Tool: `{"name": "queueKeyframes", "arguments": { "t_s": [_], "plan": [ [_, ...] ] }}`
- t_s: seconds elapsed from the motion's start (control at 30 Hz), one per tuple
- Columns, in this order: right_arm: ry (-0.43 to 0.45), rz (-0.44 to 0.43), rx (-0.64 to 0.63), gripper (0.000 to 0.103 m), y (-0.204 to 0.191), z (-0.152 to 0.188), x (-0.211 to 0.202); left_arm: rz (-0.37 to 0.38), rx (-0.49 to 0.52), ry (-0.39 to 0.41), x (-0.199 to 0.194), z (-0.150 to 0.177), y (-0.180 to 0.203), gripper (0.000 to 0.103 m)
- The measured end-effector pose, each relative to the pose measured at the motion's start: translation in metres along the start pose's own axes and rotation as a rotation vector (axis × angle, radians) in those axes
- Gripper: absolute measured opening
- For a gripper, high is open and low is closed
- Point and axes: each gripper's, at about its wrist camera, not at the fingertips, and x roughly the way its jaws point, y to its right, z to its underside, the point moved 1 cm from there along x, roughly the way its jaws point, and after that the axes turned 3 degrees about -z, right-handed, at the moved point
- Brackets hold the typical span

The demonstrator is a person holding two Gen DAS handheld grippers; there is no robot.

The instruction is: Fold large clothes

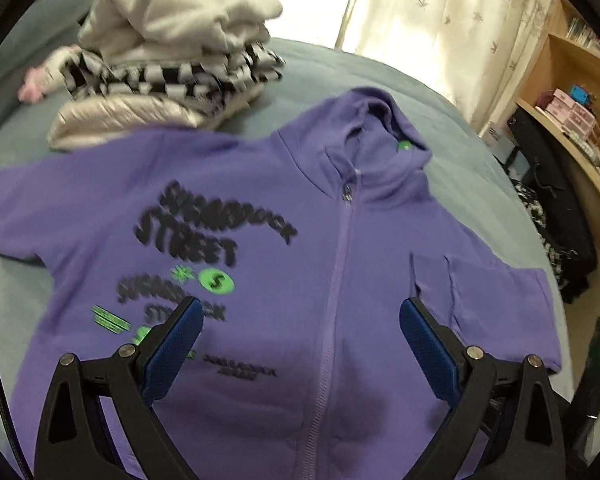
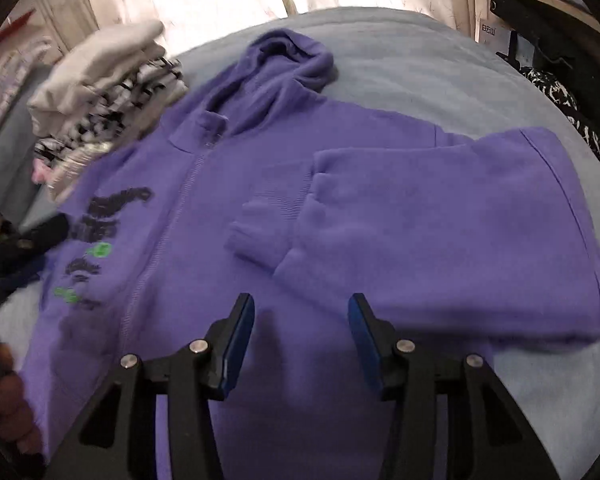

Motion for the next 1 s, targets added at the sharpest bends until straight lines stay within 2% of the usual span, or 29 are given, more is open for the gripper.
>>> {"name": "queueKeyframes", "arguments": {
  "t_s": [0.1,0.17,0.27,0.37,0.6,0.73,0.77,0.8,0.83,0.9,0.97,1.0],
  "plan": [
    [0.064,-0.062,0.040,0.050,0.007,0.012,-0.028,0.077,0.014,-0.035,0.008,0.008,0.009,0.098],
    [0.106,-0.048,0.078,0.052,0.012,0.022,-0.040,0.138,0.036,-0.059,0.015,0.012,0.023,0.098],
    [0.113,-0.054,0.136,0.052,0.019,0.031,-0.044,0.204,0.065,-0.118,0.032,0.014,0.048,0.097],
    [0.124,-0.069,0.174,0.052,0.027,0.041,-0.046,0.250,0.072,-0.171,0.052,0.014,0.066,0.090],
    [0.090,-0.081,0.234,0.052,0.044,0.053,-0.025,0.268,0.069,-0.269,0.097,0.014,0.098,0.080],
    [0.099,-0.092,0.241,0.052,0.047,0.056,-0.021,0.212,0.145,-0.240,0.107,0.018,0.116,0.078],
    [0.100,-0.090,0.239,0.052,0.047,0.056,-0.020,0.194,0.166,-0.230,0.107,0.020,0.120,0.072],
    [0.101,-0.089,0.237,0.052,0.047,0.058,-0.018,0.188,0.181,-0.227,0.107,0.020,0.124,0.056],
    [0.102,-0.088,0.235,0.052,0.047,0.058,-0.017,0.199,0.207,-0.231,0.107,0.021,0.130,0.034],
    [0.106,-0.085,0.231,0.052,0.047,0.059,-0.017,0.239,0.245,-0.235,0.101,0.019,0.143,0.013],
    [0.109,-0.082,0.227,0.052,0.047,0.060,-0.017,0.176,0.322,-0.149,0.078,0.015,0.160,0.013],
    [0.113,-0.081,0.225,0.052,0.047,0.061,-0.018,0.178,0.345,-0.115,0.068,0.011,0.164,0.013]
  ]
}}
